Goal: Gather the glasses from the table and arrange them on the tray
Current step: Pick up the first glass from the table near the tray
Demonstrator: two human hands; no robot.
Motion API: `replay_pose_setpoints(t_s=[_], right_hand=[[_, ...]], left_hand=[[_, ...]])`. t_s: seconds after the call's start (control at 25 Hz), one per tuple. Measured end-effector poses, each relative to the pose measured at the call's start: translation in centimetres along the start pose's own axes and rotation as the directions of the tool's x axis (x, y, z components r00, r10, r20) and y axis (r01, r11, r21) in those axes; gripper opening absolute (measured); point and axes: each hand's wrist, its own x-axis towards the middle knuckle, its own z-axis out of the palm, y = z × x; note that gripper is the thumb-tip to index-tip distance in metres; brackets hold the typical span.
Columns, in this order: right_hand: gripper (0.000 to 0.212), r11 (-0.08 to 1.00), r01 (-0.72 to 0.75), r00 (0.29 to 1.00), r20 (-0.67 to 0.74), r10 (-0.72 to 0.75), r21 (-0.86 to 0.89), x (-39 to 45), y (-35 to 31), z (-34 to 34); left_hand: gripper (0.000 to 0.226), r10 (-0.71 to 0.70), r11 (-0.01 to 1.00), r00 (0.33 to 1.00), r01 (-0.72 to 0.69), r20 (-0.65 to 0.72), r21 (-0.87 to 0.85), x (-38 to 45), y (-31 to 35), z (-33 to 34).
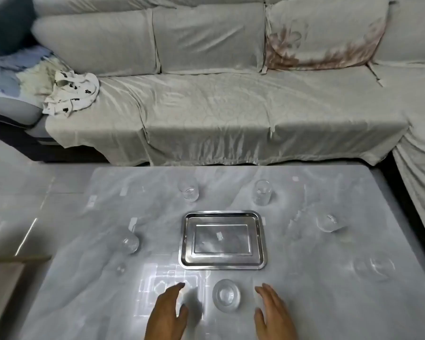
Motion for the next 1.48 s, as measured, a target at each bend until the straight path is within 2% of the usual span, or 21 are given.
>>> replay_pose_setpoints(t_s=[0.04,0.12,0.16,0.24,0.36,0.44,0.64,0.8,1.04,1.2,1.28,1.36,1.44,1.48], right_hand=[[0.056,1.000,0.025,0.998,-0.055,-0.025,-0.015,1.5,1.1,2.5],[0.039,0.997,0.023,0.994,-0.105,-0.030,-0.071,3.7,2.9,6.9],[0.045,0.995,-0.005,0.989,-0.149,-0.010,-0.100,5.0,4.6,9.2],[0.066,0.987,0.012,0.989,-0.144,-0.036,-0.159,4.9,6.9,13.1],[0.068,0.970,0.067,0.954,-0.269,-0.131,-0.235,5.0,9.6,17.5],[0.068,0.966,0.058,0.946,-0.297,-0.133,-0.250,5.3,10.4,19.0],[0.064,0.947,0.057,0.963,-0.231,-0.135,-0.316,4.2,10.9,19.1],[0.062,0.964,0.051,0.967,-0.227,-0.112,-0.259,3.7,9.9,18.6],[0.069,0.962,0.042,0.990,-0.116,-0.076,-0.269,1.9,10.0,18.3],[0.067,0.958,0.050,0.997,-0.040,-0.064,-0.281,1.5,9.9,17.5],[0.073,0.975,0.033,0.999,-0.008,-0.036,-0.218,1.6,9.5,17.0],[0.083,0.999,0.023,1.000,0.011,-0.022,-0.025,1.7,8.2,16.9],[0.092,0.960,0.059,0.998,-0.014,-0.057,0.273,1.3,5.9,17.2],[0.094,0.932,0.075,0.997,-0.053,-0.060,0.355,1.0,4.7,17.6]], left_hand=[[0.054,0.051,0.999,0.996,-0.051,-0.079,0.002,2.3,-1.1,2.6],[0.061,-0.010,1.000,0.982,0.015,-0.188,0.024,6.1,-2.9,7.0],[0.064,-0.040,0.997,0.975,0.053,-0.219,0.054,7.8,-3.8,9.0],[0.069,0.041,0.985,0.968,0.002,-0.249,0.170,9.3,-6.5,12.8],[0.071,0.174,0.943,0.924,-0.057,-0.341,0.328,11.1,-11.0,16.4],[0.071,0.232,0.925,0.887,-0.074,-0.399,0.372,12.4,-12.5,17.2],[0.072,0.266,0.912,0.916,-0.138,-0.299,0.387,10.4,-12.1,17.4],[0.072,0.277,0.926,0.916,-0.173,-0.289,0.337,9.5,-11.7,16.6],[0.082,0.275,0.894,0.960,-0.233,-0.060,0.383,9.7,-12.6,14.3],[0.082,0.261,0.901,0.965,-0.232,-0.033,0.366,9.4,-12.8,13.6],[0.080,0.258,0.908,0.965,-0.228,-0.040,0.353,9.7,-12.4,13.0],[0.059,0.258,0.933,0.960,-0.219,-0.109,0.287,10.5,-11.8,11.6],[0.037,0.196,0.981,0.956,-0.192,-0.220,0.041,12.1,-11.4,10.1],[0.035,0.135,0.981,0.959,-0.164,-0.250,-0.102,12.8,-11.1,9.6]])
